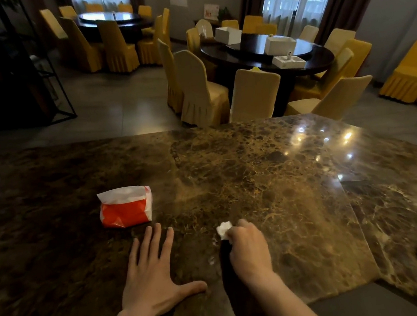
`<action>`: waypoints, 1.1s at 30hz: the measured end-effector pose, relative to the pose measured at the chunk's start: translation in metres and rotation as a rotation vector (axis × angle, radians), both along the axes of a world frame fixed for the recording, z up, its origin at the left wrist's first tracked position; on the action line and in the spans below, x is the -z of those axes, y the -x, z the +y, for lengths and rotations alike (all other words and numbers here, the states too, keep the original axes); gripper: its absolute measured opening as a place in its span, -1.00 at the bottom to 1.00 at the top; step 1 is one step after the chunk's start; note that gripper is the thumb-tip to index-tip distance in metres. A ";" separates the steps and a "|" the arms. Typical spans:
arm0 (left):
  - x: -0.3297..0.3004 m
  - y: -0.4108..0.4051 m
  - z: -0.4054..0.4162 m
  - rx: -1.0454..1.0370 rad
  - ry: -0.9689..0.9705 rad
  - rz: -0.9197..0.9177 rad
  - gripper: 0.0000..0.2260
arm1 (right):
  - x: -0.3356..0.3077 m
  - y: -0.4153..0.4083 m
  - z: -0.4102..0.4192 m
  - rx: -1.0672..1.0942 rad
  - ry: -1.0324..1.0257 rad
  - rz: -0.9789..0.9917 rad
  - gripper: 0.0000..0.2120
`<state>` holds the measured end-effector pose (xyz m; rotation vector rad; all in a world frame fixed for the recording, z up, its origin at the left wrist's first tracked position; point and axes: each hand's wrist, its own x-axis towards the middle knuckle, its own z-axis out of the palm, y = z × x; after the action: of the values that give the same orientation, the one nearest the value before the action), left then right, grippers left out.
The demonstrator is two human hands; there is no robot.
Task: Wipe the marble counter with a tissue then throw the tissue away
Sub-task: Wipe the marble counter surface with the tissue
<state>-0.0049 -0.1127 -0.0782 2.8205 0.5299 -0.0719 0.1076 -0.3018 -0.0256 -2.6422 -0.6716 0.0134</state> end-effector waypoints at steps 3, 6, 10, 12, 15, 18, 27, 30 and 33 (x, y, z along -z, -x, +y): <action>0.001 -0.001 0.003 0.019 -0.021 0.028 0.24 | 0.006 0.033 0.033 -0.274 -0.006 0.044 -0.82; 0.002 -0.001 0.003 0.012 -0.022 0.015 0.24 | 0.006 0.030 0.034 -0.359 0.047 0.033 -0.84; 0.000 0.000 0.000 -0.009 0.010 -0.024 0.31 | -0.004 -0.020 0.014 -0.142 0.075 -0.005 -0.81; 0.001 0.000 -0.001 -0.014 0.017 -0.039 0.32 | -0.004 -0.030 0.017 -0.091 0.082 -0.029 -0.77; 0.001 0.000 -0.001 -0.023 0.018 -0.031 0.31 | 0.002 -0.020 0.018 -0.158 0.068 -0.046 -0.69; 0.001 0.000 0.000 -0.012 0.018 -0.012 0.31 | 0.013 -0.003 0.005 -0.367 0.093 -0.031 -0.47; -0.004 0.001 -0.001 -0.015 0.037 -0.001 0.31 | -0.003 -0.034 0.023 -0.119 0.052 -0.046 -0.72; -0.002 0.000 0.000 -0.014 0.036 0.009 0.30 | 0.003 -0.005 0.025 -0.255 0.009 -0.043 -0.76; -0.003 0.000 -0.001 -0.008 0.021 0.028 0.31 | 0.004 0.012 0.013 -0.386 0.005 -0.005 -0.81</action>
<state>-0.0048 -0.1140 -0.0753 2.8008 0.5440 -0.1152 0.0961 -0.2883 -0.0291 -2.4762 -1.1717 0.1189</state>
